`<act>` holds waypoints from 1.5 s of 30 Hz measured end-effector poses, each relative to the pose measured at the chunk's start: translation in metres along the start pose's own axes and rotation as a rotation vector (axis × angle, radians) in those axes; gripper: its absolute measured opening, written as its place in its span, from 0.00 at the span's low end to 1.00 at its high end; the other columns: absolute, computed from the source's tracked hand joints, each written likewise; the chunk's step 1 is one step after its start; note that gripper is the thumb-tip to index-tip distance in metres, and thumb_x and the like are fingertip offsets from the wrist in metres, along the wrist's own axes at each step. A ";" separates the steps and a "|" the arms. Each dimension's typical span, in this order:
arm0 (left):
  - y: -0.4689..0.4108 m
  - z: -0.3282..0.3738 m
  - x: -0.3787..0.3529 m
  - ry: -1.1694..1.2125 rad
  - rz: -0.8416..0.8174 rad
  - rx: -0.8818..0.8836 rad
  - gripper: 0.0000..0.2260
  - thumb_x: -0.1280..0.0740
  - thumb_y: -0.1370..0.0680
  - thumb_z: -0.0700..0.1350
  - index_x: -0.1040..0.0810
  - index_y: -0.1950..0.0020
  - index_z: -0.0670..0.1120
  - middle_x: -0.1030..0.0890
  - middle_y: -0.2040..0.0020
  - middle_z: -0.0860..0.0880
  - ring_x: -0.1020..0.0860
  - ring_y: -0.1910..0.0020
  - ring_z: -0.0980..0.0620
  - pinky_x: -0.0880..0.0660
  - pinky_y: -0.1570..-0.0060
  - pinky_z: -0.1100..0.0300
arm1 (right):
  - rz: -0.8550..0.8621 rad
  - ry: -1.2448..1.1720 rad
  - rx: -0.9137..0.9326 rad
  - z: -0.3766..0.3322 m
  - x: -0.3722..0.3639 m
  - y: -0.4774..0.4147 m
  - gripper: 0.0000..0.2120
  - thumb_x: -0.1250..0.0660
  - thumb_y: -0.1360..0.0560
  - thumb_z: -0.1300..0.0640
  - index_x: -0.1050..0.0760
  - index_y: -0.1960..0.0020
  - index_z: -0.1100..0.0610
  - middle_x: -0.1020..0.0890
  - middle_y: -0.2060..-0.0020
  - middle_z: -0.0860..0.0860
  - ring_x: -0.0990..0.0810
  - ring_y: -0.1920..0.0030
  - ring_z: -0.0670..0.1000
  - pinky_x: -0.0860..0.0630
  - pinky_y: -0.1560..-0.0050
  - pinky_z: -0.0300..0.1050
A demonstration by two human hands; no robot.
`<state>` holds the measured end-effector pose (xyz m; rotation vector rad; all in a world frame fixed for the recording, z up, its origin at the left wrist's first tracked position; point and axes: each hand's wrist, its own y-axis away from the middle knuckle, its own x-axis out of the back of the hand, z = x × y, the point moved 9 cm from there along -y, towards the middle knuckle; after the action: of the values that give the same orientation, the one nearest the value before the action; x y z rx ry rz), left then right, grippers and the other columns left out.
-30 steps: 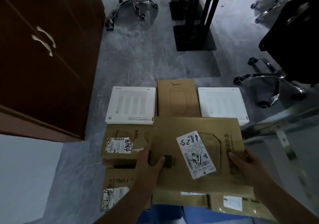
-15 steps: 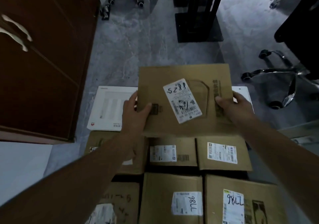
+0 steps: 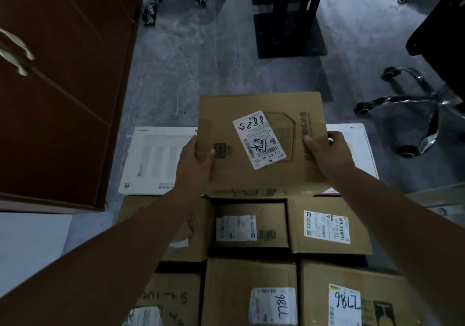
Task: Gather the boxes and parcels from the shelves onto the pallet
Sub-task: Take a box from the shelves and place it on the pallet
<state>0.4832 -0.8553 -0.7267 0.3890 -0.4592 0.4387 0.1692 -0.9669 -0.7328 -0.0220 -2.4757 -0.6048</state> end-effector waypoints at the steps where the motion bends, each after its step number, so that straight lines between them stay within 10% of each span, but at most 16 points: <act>1: 0.001 0.004 0.001 -0.030 0.010 -0.009 0.24 0.36 0.20 0.48 0.37 0.24 0.47 0.31 0.28 0.47 0.31 0.32 0.50 0.32 0.31 0.50 | 0.024 0.081 0.012 -0.004 0.002 0.004 0.31 0.32 0.25 0.43 0.37 0.29 0.58 0.27 0.34 0.56 0.26 0.37 0.59 0.28 0.40 0.53; 5: 0.004 0.033 0.007 -0.108 0.027 -0.033 0.24 0.38 0.20 0.39 0.38 0.25 0.46 0.33 0.28 0.47 0.32 0.34 0.52 0.31 0.37 0.63 | 0.130 0.302 0.210 -0.056 0.018 0.026 0.18 0.36 0.23 0.52 0.29 0.36 0.57 0.23 0.41 0.58 0.23 0.41 0.60 0.26 0.39 0.58; 9: 0.005 0.104 0.006 -0.149 -0.051 -0.114 0.20 0.38 0.23 0.34 0.31 0.32 0.45 0.28 0.35 0.48 0.29 0.45 0.55 0.33 0.63 0.77 | -0.043 0.415 0.290 -0.110 0.022 0.041 0.17 0.38 0.21 0.56 0.29 0.33 0.58 0.24 0.38 0.58 0.24 0.39 0.59 0.27 0.37 0.54; 13: 0.030 0.210 0.022 -0.114 -0.126 -0.225 0.26 0.35 0.21 0.41 0.38 0.24 0.48 0.35 0.26 0.47 0.32 0.31 0.48 0.30 0.36 0.56 | -0.026 0.338 0.387 -0.181 0.070 0.081 0.25 0.34 0.23 0.51 0.34 0.27 0.55 0.30 0.30 0.57 0.30 0.32 0.58 0.32 0.32 0.50; 17: 0.070 0.330 0.063 -0.169 -0.136 -0.377 0.27 0.34 0.21 0.45 0.39 0.24 0.44 0.33 0.28 0.46 0.30 0.35 0.50 0.31 0.45 0.64 | -0.051 0.401 0.438 -0.246 0.139 0.135 0.29 0.35 0.23 0.49 0.37 0.27 0.61 0.30 0.31 0.61 0.31 0.31 0.61 0.31 0.33 0.53; 30: 0.283 0.637 0.233 -0.401 -0.103 -0.835 0.31 0.33 0.23 0.53 0.40 0.24 0.48 0.37 0.25 0.48 0.36 0.27 0.48 0.35 0.29 0.50 | 0.322 0.335 0.727 -0.480 0.420 0.391 0.29 0.32 0.26 0.48 0.35 0.29 0.57 0.27 0.34 0.56 0.27 0.37 0.58 0.26 0.41 0.50; 45: 0.502 0.714 0.268 -0.425 -0.308 -1.321 0.32 0.32 0.23 0.50 0.40 0.24 0.42 0.36 0.26 0.44 0.37 0.27 0.45 0.38 0.30 0.54 | 0.654 0.596 0.437 -0.419 0.529 0.640 0.29 0.32 0.25 0.49 0.34 0.28 0.58 0.30 0.31 0.56 0.32 0.31 0.57 0.32 0.33 0.54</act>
<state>0.2155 -0.6728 0.1272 -0.7425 -0.9726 -0.3048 0.0515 -0.6336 0.1276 -0.4013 -1.8102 0.1961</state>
